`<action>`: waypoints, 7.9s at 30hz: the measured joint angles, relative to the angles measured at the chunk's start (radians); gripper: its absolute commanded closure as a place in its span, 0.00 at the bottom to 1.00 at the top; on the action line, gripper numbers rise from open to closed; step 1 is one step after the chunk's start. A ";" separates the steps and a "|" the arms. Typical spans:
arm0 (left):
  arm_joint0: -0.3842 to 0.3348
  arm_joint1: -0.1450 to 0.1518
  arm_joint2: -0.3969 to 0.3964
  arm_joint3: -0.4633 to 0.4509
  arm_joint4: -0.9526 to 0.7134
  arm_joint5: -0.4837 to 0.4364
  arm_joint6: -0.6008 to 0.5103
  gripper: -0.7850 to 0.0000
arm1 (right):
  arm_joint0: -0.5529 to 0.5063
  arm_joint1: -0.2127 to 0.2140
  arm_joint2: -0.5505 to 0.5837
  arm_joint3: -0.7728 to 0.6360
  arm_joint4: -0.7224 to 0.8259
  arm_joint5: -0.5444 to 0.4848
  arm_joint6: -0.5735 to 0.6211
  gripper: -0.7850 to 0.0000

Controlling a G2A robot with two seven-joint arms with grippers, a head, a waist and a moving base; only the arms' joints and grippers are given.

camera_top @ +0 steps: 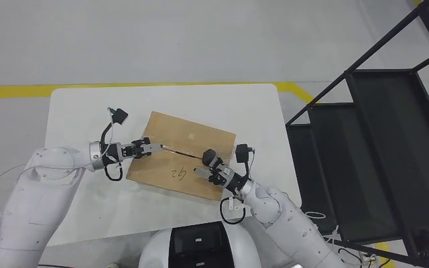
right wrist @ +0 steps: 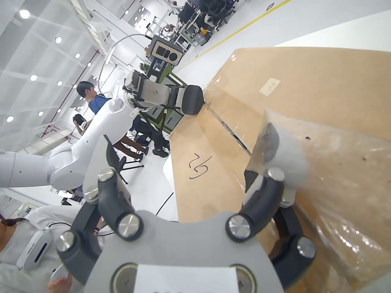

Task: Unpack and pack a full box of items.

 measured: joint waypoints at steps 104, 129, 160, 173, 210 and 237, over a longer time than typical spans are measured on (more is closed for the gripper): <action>-0.033 -0.034 0.020 0.108 0.030 0.085 0.245 0.00 | 0.026 -0.009 0.003 -0.088 -0.262 0.176 -0.075 1.00; -0.015 -0.035 -0.012 0.088 0.002 0.079 0.228 0.00 | 0.104 -0.043 -0.072 0.000 -0.387 0.315 -0.102 0.85; 0.060 -0.006 -0.221 0.138 -0.118 0.058 0.223 0.00 | 0.205 -0.077 -0.152 0.009 -0.088 0.217 0.156 0.00; 0.101 0.001 -0.273 0.130 -0.135 0.061 0.223 0.00 | 0.352 -0.138 -0.244 0.142 0.062 0.272 0.153 0.00; 0.138 0.006 -0.348 0.148 -0.173 0.072 0.238 0.00 | 0.317 -0.180 -0.196 0.086 0.120 0.237 0.224 0.00; 0.104 -0.002 -0.321 0.179 -0.179 0.056 0.227 0.00 | -0.028 -0.079 0.129 -0.150 0.159 0.234 0.385 0.00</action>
